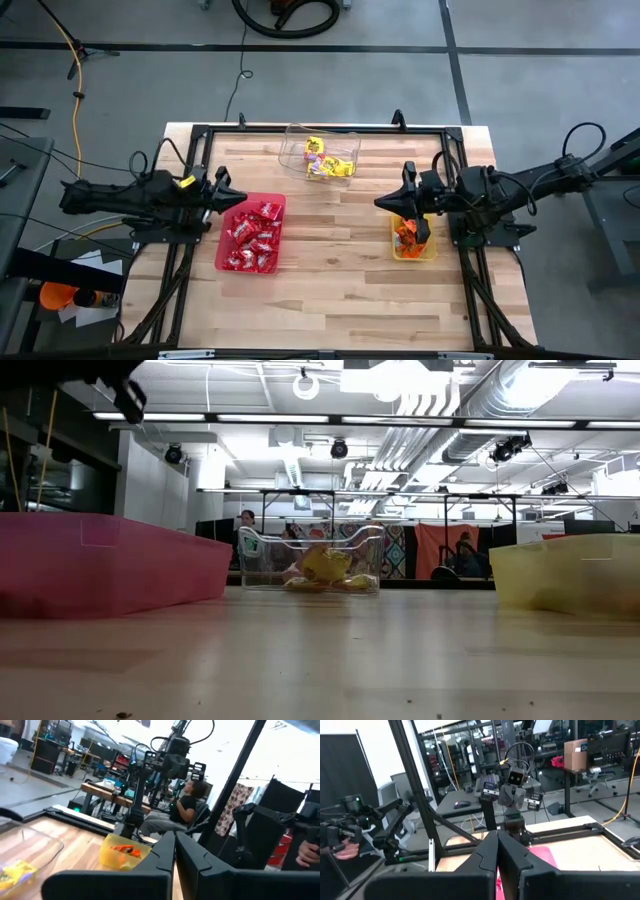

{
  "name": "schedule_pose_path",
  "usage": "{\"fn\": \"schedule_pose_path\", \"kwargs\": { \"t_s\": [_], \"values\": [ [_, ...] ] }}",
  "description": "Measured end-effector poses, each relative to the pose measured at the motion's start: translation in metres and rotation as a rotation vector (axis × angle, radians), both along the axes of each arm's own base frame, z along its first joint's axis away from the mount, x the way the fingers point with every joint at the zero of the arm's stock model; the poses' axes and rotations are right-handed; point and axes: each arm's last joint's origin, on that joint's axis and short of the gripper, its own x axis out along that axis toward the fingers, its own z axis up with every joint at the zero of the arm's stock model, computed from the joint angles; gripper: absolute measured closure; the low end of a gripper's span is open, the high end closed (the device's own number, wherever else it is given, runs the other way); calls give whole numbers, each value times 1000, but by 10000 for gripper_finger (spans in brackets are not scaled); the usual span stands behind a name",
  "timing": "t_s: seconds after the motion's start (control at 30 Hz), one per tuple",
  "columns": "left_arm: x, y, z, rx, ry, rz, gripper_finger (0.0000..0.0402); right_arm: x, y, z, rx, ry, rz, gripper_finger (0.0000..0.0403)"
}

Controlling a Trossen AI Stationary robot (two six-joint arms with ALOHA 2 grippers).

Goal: Sort candy
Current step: Return to Home Position

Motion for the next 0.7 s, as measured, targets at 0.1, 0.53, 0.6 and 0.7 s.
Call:
{"fn": "schedule_pose_path", "kwargs": {
  "t_s": [0.1, 0.53, 0.6, 0.7],
  "values": [
    [-3, 0, -16, -14, 5, 1, 401, 0, 0, -2, -4, 16, 2, 402],
    [-6, 2, -71, -118, -18, 44, 401, 0, 1, -2, 47, 26, 40, 403],
    [-6, 3, -71, -119, -15, 47, 401, 0, 2, -2, 37, 26, 61, 403],
    [-6, 3, -72, -150, -12, 51, 401, -1, 3, -2, 10, 26, 101, 403]
  ]
}}
